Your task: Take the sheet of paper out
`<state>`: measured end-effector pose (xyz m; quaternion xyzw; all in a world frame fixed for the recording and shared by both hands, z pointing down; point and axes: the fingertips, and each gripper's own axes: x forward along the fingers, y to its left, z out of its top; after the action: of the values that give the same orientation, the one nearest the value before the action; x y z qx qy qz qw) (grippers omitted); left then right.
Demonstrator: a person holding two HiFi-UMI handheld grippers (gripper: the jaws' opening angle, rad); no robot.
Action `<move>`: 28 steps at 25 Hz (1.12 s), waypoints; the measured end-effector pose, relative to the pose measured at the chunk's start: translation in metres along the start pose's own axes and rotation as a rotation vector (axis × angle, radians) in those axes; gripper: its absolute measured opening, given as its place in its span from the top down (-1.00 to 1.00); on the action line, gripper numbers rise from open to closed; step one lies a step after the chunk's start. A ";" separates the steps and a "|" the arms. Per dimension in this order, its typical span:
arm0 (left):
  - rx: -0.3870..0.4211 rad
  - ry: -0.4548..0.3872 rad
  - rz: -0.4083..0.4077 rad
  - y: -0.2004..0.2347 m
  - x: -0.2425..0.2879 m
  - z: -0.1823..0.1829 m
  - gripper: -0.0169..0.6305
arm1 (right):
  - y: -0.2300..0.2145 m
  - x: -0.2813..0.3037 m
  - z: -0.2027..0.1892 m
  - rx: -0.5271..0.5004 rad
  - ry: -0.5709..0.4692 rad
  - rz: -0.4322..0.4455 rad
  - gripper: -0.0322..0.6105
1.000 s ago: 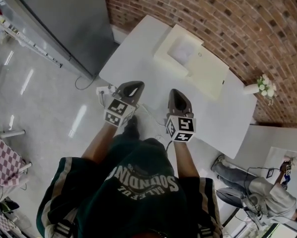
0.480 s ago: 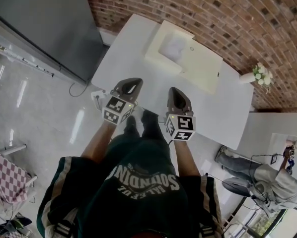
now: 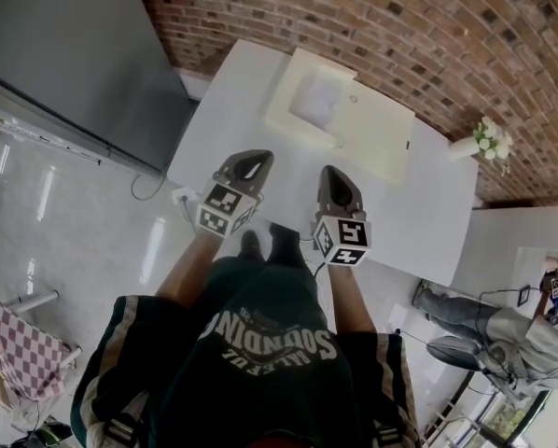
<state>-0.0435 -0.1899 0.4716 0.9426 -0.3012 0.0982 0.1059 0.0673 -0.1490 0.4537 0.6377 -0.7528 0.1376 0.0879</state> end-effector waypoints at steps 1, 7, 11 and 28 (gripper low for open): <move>0.002 0.001 -0.004 0.001 0.005 0.002 0.91 | -0.004 0.003 0.001 0.010 -0.001 -0.006 0.90; 0.000 0.015 -0.029 0.009 0.037 0.006 0.91 | -0.027 0.023 0.006 0.039 0.004 -0.029 0.90; -0.003 0.028 -0.043 0.013 0.059 0.010 0.91 | -0.042 0.037 0.009 0.051 0.013 -0.035 0.90; -0.028 0.079 -0.068 0.035 0.151 0.008 0.91 | -0.110 0.103 0.014 0.077 0.062 -0.042 0.90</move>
<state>0.0576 -0.3025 0.5069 0.9460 -0.2661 0.1274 0.1342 0.1582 -0.2663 0.4822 0.6515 -0.7304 0.1843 0.0896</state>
